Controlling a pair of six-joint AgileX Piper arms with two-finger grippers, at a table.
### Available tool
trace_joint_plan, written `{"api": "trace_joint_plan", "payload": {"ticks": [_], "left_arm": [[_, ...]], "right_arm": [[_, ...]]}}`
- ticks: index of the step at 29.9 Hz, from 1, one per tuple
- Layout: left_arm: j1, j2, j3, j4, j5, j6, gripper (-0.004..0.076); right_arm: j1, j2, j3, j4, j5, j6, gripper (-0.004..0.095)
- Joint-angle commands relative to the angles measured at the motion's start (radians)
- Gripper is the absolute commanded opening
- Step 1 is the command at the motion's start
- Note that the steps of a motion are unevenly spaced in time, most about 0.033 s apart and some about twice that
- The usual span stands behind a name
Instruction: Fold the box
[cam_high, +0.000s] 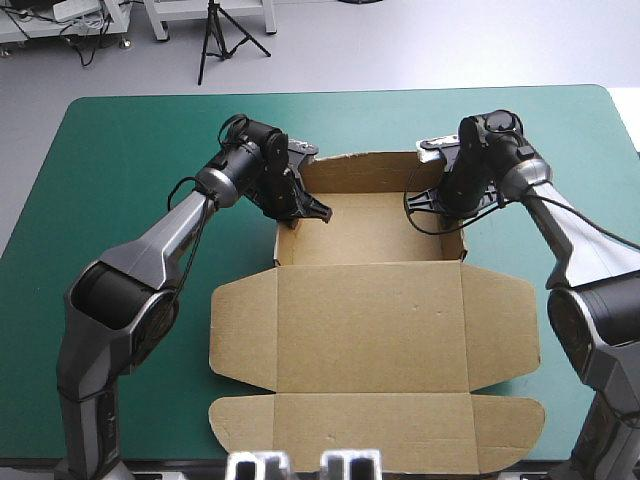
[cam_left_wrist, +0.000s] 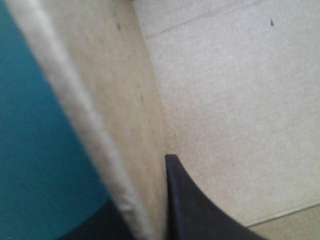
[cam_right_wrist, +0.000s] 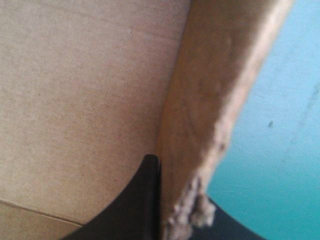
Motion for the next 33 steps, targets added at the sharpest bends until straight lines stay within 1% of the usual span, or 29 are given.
{"api": "trace_joint_plan", "payload": {"ticks": [1, 3, 5, 7, 8, 9, 10, 12, 17, 20, 22, 23, 24, 27, 28, 29, 33], "left_arm": [[-0.020, -0.070, -0.034, -0.035, 0.041, 0.050, 0.0058], [-0.020, -0.083, -0.034, -0.021, 0.041, 0.057, 0.0169], [-0.018, -0.100, -0.034, 0.005, 0.041, 0.073, 0.0296], [-0.018, -0.121, -0.034, 0.044, 0.041, 0.073, 0.0431], [-0.018, -0.131, -0.034, 0.069, 0.041, 0.073, 0.0474], [-0.018, -0.141, -0.034, 0.102, 0.041, 0.073, 0.0513], [-0.018, -0.149, -0.034, 0.130, 0.041, 0.073, 0.0538], [-0.018, -0.170, -0.034, 0.190, 0.041, 0.071, 0.0547], [-0.018, -0.242, -0.034, 0.311, 0.041, 0.071, 0.0547], [-0.018, -0.300, -0.034, 0.342, 0.041, 0.071, 0.0547], [-0.018, -0.342, -0.034, 0.340, 0.041, 0.071, 0.0531], [-0.018, -0.368, -0.034, 0.330, 0.041, 0.071, 0.0494], [-0.018, -0.390, -0.034, 0.325, 0.041, 0.074, 0.0438], [-0.018, -0.474, -0.034, 0.323, 0.041, 0.106, 0.0195], [-0.018, -0.511, -0.030, 0.323, 0.041, 0.124, 0.0078], [-0.018, -0.538, -0.023, 0.323, 0.041, 0.143, 0.0004], [-0.018, -0.672, 0.069, 0.317, 0.041, 0.160, -0.0002]], "right_arm": [[0.017, -0.046, -0.022, 0.058, 0.035, -0.066, 0.0068], [0.017, -0.046, -0.022, 0.058, 0.035, -0.094, 0.0214], [0.017, -0.046, -0.022, 0.058, 0.035, -0.102, 0.0391], [0.017, -0.048, -0.024, 0.054, 0.035, -0.107, 0.0591], [0.017, -0.048, -0.024, 0.051, 0.035, -0.107, 0.0643], [0.017, -0.048, -0.024, 0.051, 0.035, -0.105, 0.0726], [0.017, -0.048, -0.024, 0.051, 0.035, -0.105, 0.0770], [0.017, -0.057, -0.026, 0.049, 0.035, -0.105, 0.0797], [0.017, -0.111, -0.068, -0.021, 0.035, -0.105, 0.0797], [0.017, -0.161, -0.124, -0.047, 0.035, -0.107, 0.0797], [0.017, -0.201, -0.163, -0.044, 0.035, -0.123, 0.0797], [0.017, -0.225, -0.175, -0.036, 0.035, -0.135, 0.0797], [0.017, -0.253, -0.178, -0.030, 0.035, -0.147, 0.0797], [0.017, -0.328, -0.182, -0.029, 0.035, -0.181, 0.0797], [0.017, -0.350, -0.182, -0.040, 0.035, -0.183, 0.0797], [0.017, -0.364, -0.182, -0.045, 0.035, -0.183, 0.0797], [0.017, -0.403, -0.182, -0.055, 0.033, -0.183, 0.0797]]}}
